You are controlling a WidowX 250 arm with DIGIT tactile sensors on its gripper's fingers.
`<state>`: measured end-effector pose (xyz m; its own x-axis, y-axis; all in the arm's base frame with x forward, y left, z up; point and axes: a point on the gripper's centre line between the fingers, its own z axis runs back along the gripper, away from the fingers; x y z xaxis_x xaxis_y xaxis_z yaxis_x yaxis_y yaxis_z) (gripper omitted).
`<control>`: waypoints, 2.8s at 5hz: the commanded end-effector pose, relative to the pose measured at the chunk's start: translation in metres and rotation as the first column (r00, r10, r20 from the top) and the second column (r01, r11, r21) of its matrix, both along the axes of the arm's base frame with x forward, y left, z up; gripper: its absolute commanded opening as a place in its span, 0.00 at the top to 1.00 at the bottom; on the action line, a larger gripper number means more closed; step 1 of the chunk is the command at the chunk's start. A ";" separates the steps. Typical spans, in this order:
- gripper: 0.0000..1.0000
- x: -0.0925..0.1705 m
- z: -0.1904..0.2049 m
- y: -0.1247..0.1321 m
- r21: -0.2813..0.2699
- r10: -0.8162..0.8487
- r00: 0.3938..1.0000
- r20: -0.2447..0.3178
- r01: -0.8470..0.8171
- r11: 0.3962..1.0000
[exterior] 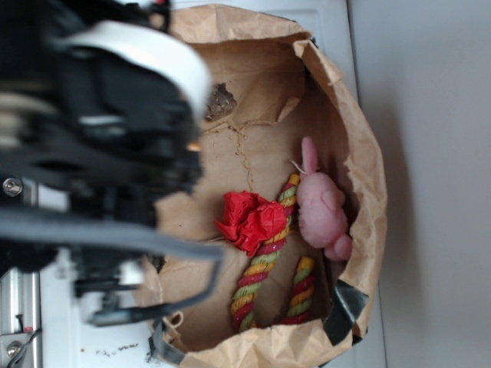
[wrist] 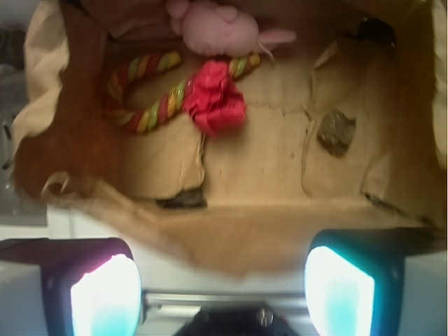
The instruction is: Grab the red paper.
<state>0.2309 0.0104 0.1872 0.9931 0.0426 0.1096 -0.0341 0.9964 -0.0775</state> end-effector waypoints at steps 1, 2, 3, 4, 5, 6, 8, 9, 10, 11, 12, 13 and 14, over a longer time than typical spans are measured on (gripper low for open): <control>0.00 0.036 -0.009 -0.003 0.031 -0.036 0.995 0.088 0.033 0.999; 0.00 0.063 -0.027 0.011 0.062 -0.088 0.993 0.078 0.083 0.995; 0.00 0.076 -0.045 0.015 0.076 -0.145 0.988 0.057 0.141 0.987; 0.00 0.085 -0.055 0.011 0.106 -0.193 0.979 0.064 0.185 0.977; 0.00 0.087 -0.057 0.014 0.112 -0.237 0.969 0.072 0.229 0.967; 0.00 0.089 -0.055 0.019 0.119 -0.302 0.950 0.073 0.292 0.949; 0.00 0.094 -0.053 0.026 0.125 -0.387 0.918 0.081 0.376 0.918; 0.00 0.094 -0.053 0.026 0.125 -0.387 0.918 0.081 0.376 0.918; 0.00 0.094 -0.053 0.026 0.125 -0.387 0.918 0.081 0.376 0.918; 0.00 0.094 -0.053 0.026 0.125 -0.387 0.918 0.081 0.376 0.918; 0.00 0.094 -0.053 0.026 0.125 -0.387 0.918 0.081 0.376 0.918; 0.00 0.091 -0.068 0.001 0.182 -0.440 0.890 0.120 0.416 0.891; 0.00 0.091 -0.070 -0.009 0.190 -0.482 0.866 0.135 0.455 0.870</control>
<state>0.3185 0.0056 0.0947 0.8775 -0.4397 0.1914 0.4336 0.8980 0.0750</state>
